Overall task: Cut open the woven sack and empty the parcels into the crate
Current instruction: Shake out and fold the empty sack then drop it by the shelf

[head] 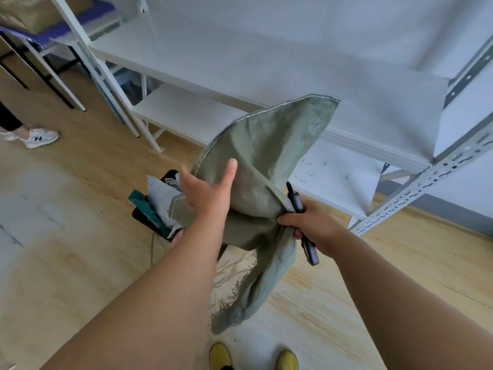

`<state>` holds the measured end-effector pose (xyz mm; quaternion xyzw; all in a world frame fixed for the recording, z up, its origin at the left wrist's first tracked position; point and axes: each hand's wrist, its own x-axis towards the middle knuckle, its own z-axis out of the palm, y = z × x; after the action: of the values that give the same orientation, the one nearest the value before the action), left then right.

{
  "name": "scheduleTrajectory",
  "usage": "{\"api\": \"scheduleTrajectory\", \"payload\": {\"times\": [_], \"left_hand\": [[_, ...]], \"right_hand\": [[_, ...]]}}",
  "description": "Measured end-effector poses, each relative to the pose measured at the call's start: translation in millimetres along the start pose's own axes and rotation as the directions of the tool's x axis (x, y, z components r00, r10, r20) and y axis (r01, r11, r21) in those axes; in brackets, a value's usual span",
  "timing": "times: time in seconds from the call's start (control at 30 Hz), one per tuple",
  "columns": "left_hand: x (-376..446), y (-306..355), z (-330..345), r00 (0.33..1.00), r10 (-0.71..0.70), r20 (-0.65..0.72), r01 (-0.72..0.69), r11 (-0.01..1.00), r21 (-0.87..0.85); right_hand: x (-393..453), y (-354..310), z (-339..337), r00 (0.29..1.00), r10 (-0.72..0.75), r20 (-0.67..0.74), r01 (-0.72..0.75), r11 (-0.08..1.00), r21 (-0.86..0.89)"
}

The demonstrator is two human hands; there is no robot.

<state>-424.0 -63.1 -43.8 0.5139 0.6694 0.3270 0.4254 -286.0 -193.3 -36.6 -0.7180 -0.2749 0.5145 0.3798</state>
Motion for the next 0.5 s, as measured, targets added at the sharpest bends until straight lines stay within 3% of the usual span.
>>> {"api": "scheduleTrajectory", "payload": {"times": [0.07,0.17,0.2,0.27,0.33,0.43,0.5], "left_hand": [[13,7,2,0.995,0.093,0.025,-0.095,0.989,0.109],[33,14,2,0.979,-0.036,0.2,-0.032,0.944,0.328],[35,16,2,0.953,-0.059,0.297,-0.065,0.919,0.39],[29,21,3,0.91,0.04,0.414,-0.24,0.864,0.443],[19,29,7,0.875,0.184,0.448,-0.379,0.835,0.398],[3,43,18,0.767,0.303,0.566,-0.531,0.794,0.295],[-7,49,26,0.67,0.378,0.639,-0.635,0.737,0.23]], "right_hand": [[-4,7,-11,1.0,0.003,-0.004,-0.003,1.0,0.003],[-10,18,-20,1.0,0.017,0.021,-0.016,1.0,-0.017],[-12,22,-22,0.999,0.026,0.03,-0.025,0.998,-0.055],[-14,29,-26,0.999,0.044,0.012,-0.04,0.974,-0.225],[-12,32,-30,0.995,-0.003,-0.104,-0.026,0.958,-0.284],[-9,16,-37,0.891,-0.103,-0.443,0.076,0.994,-0.079],[-6,-3,-41,0.836,-0.1,-0.54,0.11,0.994,-0.012]]}}
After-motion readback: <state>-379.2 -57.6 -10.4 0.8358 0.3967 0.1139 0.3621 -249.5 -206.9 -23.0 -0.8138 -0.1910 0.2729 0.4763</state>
